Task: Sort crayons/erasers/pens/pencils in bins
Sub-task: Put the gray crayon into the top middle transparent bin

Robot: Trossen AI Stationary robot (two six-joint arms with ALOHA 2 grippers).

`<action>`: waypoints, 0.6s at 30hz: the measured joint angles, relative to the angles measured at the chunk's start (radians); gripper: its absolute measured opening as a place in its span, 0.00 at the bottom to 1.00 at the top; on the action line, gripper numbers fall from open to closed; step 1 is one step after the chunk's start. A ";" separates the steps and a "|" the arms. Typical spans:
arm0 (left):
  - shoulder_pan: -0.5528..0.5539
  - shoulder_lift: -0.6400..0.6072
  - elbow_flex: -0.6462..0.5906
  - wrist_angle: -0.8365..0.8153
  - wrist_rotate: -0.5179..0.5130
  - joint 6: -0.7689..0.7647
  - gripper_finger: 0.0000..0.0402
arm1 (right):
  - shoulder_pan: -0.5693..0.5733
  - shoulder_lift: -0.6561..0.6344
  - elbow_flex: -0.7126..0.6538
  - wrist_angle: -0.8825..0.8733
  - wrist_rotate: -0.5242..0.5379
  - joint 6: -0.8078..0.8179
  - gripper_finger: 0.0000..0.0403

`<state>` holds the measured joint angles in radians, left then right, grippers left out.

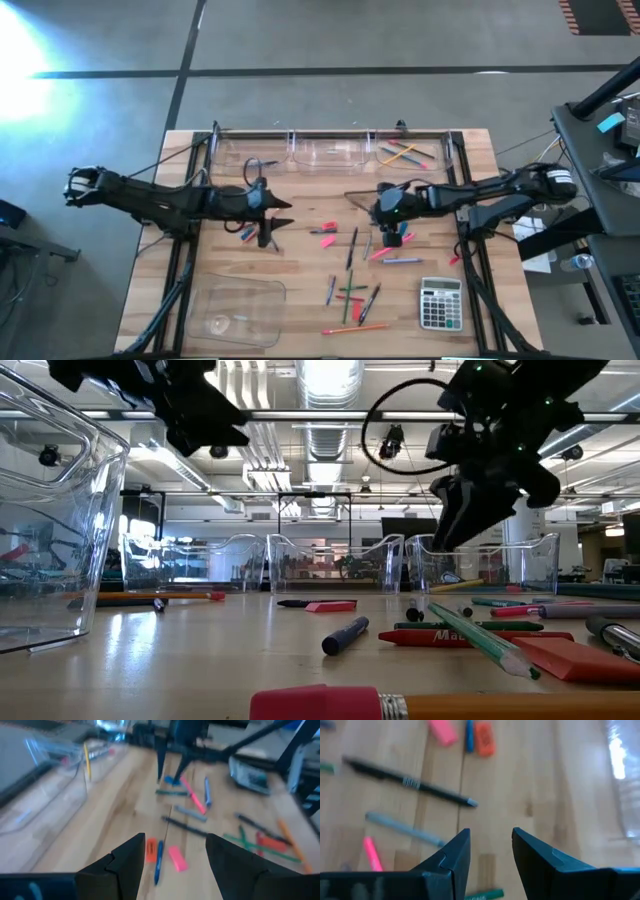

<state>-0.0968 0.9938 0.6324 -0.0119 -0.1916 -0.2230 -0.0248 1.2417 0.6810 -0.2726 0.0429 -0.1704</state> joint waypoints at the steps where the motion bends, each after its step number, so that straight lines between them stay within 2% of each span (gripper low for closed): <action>1: -0.004 -0.018 -0.003 -0.004 0.000 0.002 0.49 | 0.007 0.024 0.018 -0.030 0.000 -0.005 0.34; 6: -0.033 -0.062 -0.049 0.069 0.000 0.004 0.49 | 0.032 0.119 0.096 -0.160 0.009 0.003 0.34; 14: -0.064 -0.090 -0.234 0.433 0.004 0.047 0.49 | 0.112 0.237 0.191 -0.259 -0.001 -0.077 0.34; 18: -0.063 -0.113 -0.283 0.474 0.003 0.046 0.49 | 0.144 0.292 0.249 -0.275 0.001 -0.101 0.34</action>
<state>-0.1596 0.8804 0.3495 0.4618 -0.1882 -0.1767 0.1192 1.5339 0.9302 -0.5479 0.0444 -0.2714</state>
